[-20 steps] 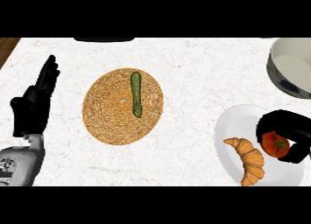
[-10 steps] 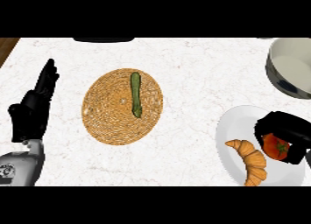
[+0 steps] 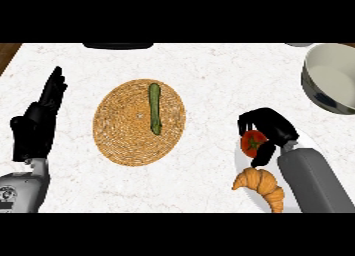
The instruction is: Pick the tomato from the plate and place it in the bowl
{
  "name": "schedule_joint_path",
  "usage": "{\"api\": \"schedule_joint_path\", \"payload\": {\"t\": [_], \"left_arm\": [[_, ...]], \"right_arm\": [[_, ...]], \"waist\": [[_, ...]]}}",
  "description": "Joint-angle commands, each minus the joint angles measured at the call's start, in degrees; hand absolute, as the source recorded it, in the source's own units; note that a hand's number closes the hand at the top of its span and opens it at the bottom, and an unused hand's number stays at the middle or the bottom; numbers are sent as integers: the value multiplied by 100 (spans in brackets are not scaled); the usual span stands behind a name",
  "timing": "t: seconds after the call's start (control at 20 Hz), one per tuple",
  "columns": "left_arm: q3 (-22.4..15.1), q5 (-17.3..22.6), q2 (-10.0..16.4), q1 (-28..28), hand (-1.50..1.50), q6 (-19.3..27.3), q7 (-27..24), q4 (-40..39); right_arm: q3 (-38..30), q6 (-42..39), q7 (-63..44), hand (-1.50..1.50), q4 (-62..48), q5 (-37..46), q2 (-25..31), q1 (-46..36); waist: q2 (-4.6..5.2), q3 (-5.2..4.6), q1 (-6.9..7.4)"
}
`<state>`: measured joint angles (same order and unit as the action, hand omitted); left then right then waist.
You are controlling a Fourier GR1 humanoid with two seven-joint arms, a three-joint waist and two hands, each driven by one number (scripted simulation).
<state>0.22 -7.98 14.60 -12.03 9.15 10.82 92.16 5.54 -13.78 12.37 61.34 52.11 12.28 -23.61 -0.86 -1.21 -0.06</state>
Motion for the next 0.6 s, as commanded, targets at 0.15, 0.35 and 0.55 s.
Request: {"api": "schedule_joint_path", "payload": {"t": [0.15, 0.35, 0.55], "left_arm": [[-45, -94, -61, 59, 0, 69, -71, -65], [-42, 29, -59, 100, 0, -46, -21, 85], [-4, -32, -106, 154, 0, 25, -166, -64]], "right_arm": [[-281, 1248, -2477, 150, 1108, -851, -1198, -586], [55, 2086, -3945, 150, 1835, -767, -1216, -957], [101, 2157, -5293, 150, 2472, 33, -1224, -1179]], "waist": [[-10, 111, -6], [-5, 112, 25], [30, 110, -62]]}}
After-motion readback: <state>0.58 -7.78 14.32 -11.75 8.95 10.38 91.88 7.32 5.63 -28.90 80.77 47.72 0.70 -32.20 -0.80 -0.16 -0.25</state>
